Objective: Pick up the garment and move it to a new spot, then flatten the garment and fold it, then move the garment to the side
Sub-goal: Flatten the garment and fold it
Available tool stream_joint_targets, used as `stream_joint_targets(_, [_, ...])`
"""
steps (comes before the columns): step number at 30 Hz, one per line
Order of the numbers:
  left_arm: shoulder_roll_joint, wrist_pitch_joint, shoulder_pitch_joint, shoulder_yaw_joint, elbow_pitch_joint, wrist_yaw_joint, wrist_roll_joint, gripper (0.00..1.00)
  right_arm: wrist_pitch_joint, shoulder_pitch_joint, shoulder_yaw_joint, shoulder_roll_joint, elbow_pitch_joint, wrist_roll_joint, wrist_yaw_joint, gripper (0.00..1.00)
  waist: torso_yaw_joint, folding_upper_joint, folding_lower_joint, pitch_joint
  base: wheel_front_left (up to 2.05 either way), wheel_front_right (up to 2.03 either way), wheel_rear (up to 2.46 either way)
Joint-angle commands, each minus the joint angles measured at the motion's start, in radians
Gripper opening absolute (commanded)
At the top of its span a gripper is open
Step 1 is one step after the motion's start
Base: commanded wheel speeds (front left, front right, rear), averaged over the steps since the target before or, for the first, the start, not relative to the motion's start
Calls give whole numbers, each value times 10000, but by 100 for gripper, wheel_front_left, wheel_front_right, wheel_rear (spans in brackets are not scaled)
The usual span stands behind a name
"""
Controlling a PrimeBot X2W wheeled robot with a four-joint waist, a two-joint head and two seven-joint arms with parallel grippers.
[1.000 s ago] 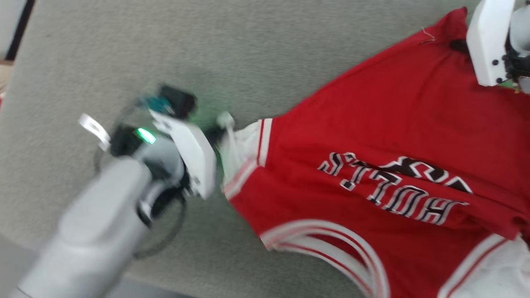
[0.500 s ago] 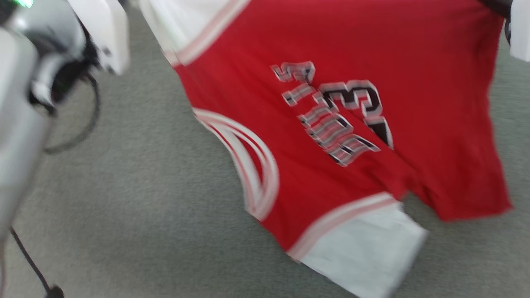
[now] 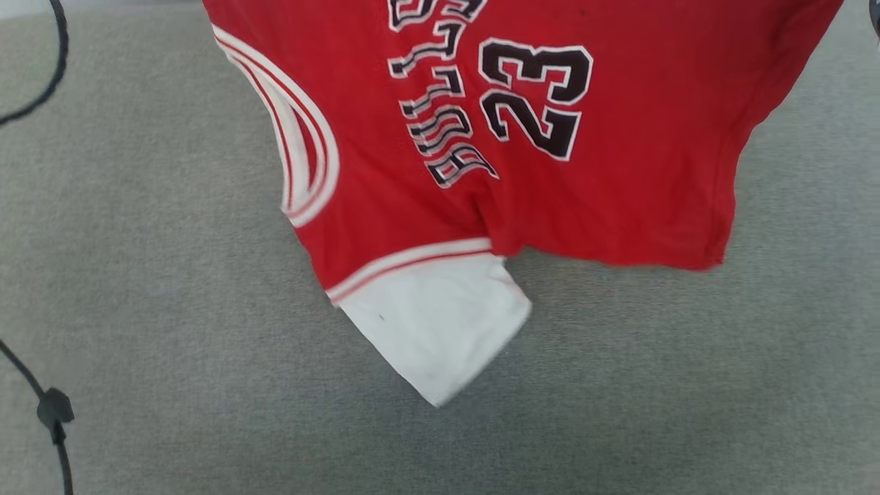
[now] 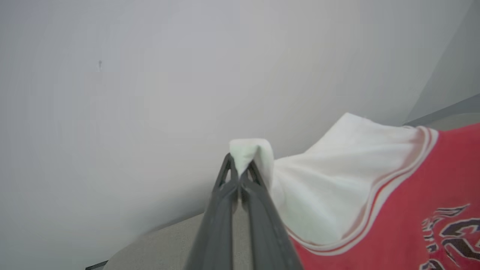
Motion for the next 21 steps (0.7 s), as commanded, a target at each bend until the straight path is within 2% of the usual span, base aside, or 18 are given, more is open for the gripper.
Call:
stream_joint_targets(1, [28, -119, -268, 43, 146, -46, 114, 0, -14, -90, -120, 19, 44, -126, -8, 0, -114, 0, -1, -70, 0, 0, 0])
stream_joint_targets(5, [-106, -845, -864, 51, 673, -119, 440, 0, -369, -216, -522, 302, 290, -487, -8, 0, -237, 0, -1, 52, 0, 0, 0])
stream_joint_targets(11, [-460, -2869, -2141, 75, 1599, -30, 1256, 0, -1637, -925, -1165, 1003, 1502, -1662, -9, 0, -363, 0, -1, 625, 0, 0, 0])
stream_joint_targets(16, [-773, -5088, -3511, 14, 2503, 305, 2135, 0, -3293, -1888, -1557, 1821, 2941, -2857, -11, 0, -423, 0, -1, 1206, 0, 0, 0])
stream_joint_targets(21, [-1085, -7103, -4641, -89, 3346, 582, 2815, 0, -5676, -2896, -2027, 2519, 4463, -4408, -17, 0, -341, 0, -1, 1594, 0, 0, 0])
